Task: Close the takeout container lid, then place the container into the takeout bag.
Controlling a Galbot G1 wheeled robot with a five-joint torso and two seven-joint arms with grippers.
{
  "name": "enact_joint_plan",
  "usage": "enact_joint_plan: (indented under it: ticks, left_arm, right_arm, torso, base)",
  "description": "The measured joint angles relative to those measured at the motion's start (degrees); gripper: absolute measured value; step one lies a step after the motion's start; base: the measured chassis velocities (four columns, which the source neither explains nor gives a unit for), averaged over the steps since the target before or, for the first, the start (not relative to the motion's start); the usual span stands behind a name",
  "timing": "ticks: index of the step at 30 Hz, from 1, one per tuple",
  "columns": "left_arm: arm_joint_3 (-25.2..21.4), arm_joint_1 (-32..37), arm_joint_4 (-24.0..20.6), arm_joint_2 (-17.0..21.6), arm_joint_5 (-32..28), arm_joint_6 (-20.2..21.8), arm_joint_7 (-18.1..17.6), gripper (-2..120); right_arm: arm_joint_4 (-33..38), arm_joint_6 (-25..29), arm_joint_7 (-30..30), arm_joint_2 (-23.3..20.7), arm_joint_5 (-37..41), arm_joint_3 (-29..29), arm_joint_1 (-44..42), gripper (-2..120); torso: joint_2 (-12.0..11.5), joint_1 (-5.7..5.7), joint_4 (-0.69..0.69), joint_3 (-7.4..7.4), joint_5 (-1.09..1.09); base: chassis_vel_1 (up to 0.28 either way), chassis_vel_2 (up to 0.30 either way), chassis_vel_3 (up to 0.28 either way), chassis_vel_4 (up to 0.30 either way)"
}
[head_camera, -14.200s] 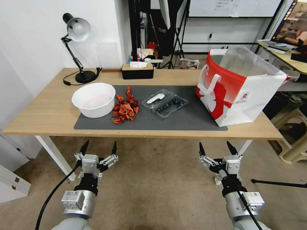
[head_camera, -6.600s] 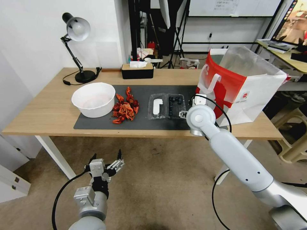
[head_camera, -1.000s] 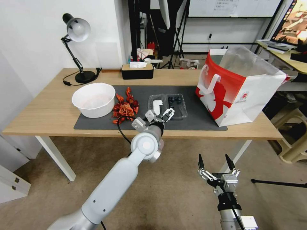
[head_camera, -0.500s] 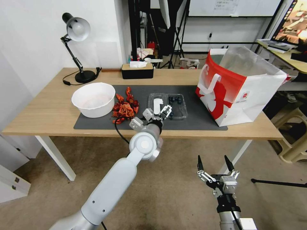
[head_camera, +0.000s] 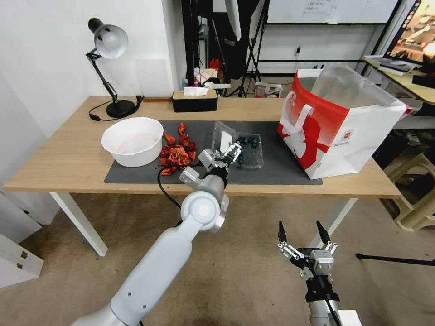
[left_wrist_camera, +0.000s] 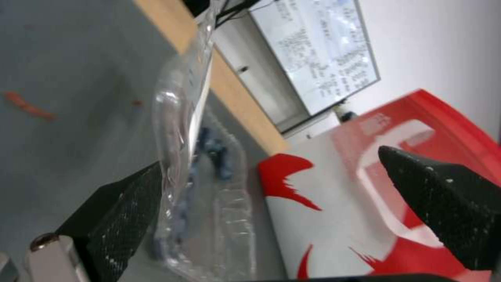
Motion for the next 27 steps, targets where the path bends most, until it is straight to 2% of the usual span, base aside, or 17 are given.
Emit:
enact_joint_plan:
  ticks: [2,9,27]
  left_arm:
    - [0.5,0.3,-0.5,0.4,1.8,-0.1,2.1,100]
    - [2.7,0.1,-0.3,0.9,6.0,0.4,6.0,100]
    - [5.5,-5.8,2.6,1.6,6.7,2.3,9.5,100]
  right_arm:
    - [0.0,0.1,0.0,0.1,-0.2,-0.1,0.0,100]
    - [0.0,0.7,0.0,0.2,-0.7,0.1,-0.3,100]
    - [0.2,1.2,0.5,0.2,-1.4,0.4,-0.8,100]
  torso:
    - [0.0,0.0,0.0,0.0,0.0]
    - [0.0,0.0,0.0,-0.01,0.0]
    - [0.0,0.0,0.0,-0.01,0.0]
  base:
    - [0.0,0.0,0.0,0.0]
    - [0.0,0.0,0.0,0.0]
    - [0.0,0.0,0.0,0.0]
